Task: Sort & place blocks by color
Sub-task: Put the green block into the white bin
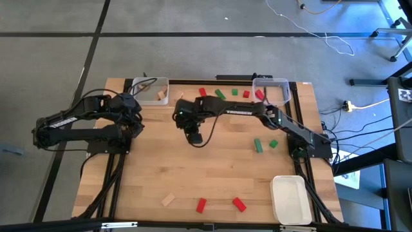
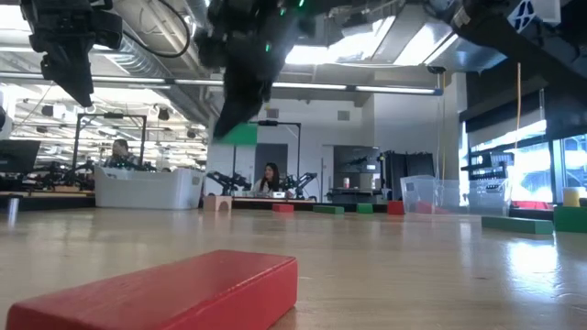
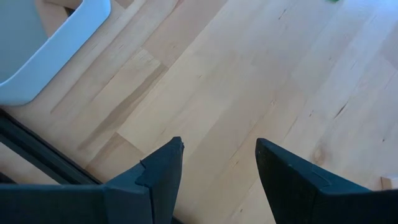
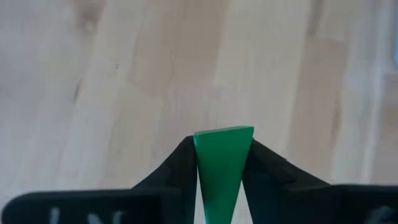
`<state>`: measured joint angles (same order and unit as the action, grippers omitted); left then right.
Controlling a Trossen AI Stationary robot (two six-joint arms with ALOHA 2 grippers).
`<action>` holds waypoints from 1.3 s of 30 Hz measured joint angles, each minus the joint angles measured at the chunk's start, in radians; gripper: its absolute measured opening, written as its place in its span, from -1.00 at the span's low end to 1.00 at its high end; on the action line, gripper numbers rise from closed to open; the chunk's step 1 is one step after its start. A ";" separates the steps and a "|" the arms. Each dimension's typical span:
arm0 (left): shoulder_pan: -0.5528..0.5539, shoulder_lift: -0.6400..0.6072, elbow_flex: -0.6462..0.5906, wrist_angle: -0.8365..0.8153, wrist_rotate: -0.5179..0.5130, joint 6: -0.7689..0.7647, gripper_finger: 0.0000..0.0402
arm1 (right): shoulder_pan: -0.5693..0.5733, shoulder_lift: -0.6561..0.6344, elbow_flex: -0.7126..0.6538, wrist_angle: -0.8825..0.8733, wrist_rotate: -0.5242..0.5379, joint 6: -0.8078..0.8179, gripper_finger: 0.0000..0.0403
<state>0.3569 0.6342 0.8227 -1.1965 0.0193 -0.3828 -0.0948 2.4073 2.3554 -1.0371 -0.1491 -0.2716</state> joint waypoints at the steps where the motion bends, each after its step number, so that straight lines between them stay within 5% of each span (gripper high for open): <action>1: 0.000 0.000 0.000 0.000 0.000 0.000 -0.03 | 0.000 -0.018 0.000 -0.008 0.006 0.007 -0.54; 9: 0.000 0.000 0.000 0.002 0.000 0.061 -0.03 | 0.025 -0.144 0.000 -0.191 0.146 0.099 -0.54; 22: 0.000 0.002 0.000 0.137 0.051 0.158 -0.03 | 0.141 -0.228 0.000 -0.532 0.173 0.349 -0.54; 39: 0.000 0.014 0.000 0.166 0.050 0.195 -0.03 | 0.205 -0.335 -0.013 -0.533 0.239 0.480 -0.54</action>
<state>0.3567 0.6479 0.8230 -1.0302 0.0692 -0.1883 0.1101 2.0725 2.3420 -1.5700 0.0903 0.2088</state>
